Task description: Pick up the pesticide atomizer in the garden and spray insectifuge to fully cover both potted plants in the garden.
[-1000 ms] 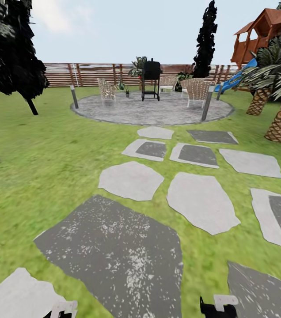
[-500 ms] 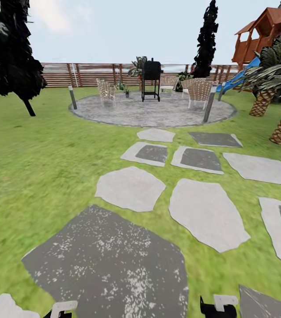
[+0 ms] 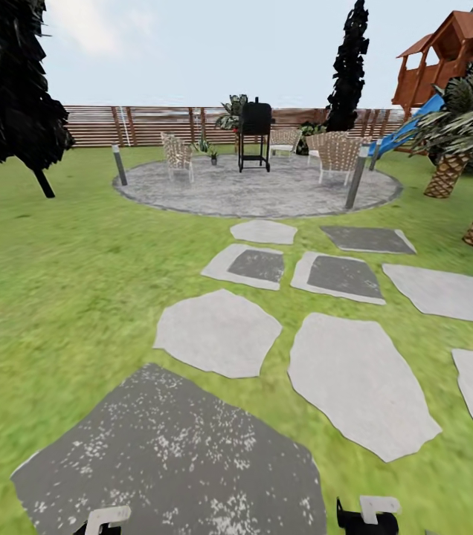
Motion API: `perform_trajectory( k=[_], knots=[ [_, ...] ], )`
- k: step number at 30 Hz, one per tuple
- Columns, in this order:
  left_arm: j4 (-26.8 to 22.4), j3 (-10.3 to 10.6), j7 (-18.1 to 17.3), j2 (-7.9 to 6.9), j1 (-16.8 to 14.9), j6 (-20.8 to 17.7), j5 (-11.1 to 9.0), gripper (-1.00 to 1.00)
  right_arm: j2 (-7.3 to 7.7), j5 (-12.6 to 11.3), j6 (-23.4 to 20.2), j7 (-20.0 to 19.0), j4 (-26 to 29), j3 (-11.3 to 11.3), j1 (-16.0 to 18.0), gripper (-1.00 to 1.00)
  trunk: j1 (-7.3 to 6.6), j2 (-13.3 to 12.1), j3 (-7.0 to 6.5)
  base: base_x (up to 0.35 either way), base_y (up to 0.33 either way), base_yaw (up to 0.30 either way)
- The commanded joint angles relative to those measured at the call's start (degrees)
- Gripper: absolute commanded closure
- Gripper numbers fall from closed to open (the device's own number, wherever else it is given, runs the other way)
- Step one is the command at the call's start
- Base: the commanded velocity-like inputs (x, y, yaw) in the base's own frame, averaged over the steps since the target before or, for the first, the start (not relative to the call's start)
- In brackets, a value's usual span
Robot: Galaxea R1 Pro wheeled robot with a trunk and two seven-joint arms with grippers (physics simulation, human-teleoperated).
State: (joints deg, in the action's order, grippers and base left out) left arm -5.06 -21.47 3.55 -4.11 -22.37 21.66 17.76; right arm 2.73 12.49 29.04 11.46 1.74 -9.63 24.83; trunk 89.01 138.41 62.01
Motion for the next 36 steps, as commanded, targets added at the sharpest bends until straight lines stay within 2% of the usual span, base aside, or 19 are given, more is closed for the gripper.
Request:
perform_trajectory(
  k=[1,19,36],
  knots=[
    [0.1,-0.2,0.3,-0.01,0.0,0.2,0.6,1.0,0.0,0.6,0.1,0.2,-0.1,-0.4,0.0,-1.0,0.02,0.0,0.05,0.338,0.0,0.0],
    [0.1,-0.2,0.3,-0.02,0.0,0.2,0.6,1.0,0.59,0.7,0.1,0.4,-0.1,-0.4,0.0,-1.0,0.02,0.0,0.05,0.338,0.0,0.0],
    [0.1,-0.2,0.3,-0.01,0.0,0.2,0.6,1.0,0.27,0.8,0.1,0.4,-0.1,-0.4,0.0,-1.0,0.02,0.0,0.05,0.338,0.0,0.0]
  ],
)
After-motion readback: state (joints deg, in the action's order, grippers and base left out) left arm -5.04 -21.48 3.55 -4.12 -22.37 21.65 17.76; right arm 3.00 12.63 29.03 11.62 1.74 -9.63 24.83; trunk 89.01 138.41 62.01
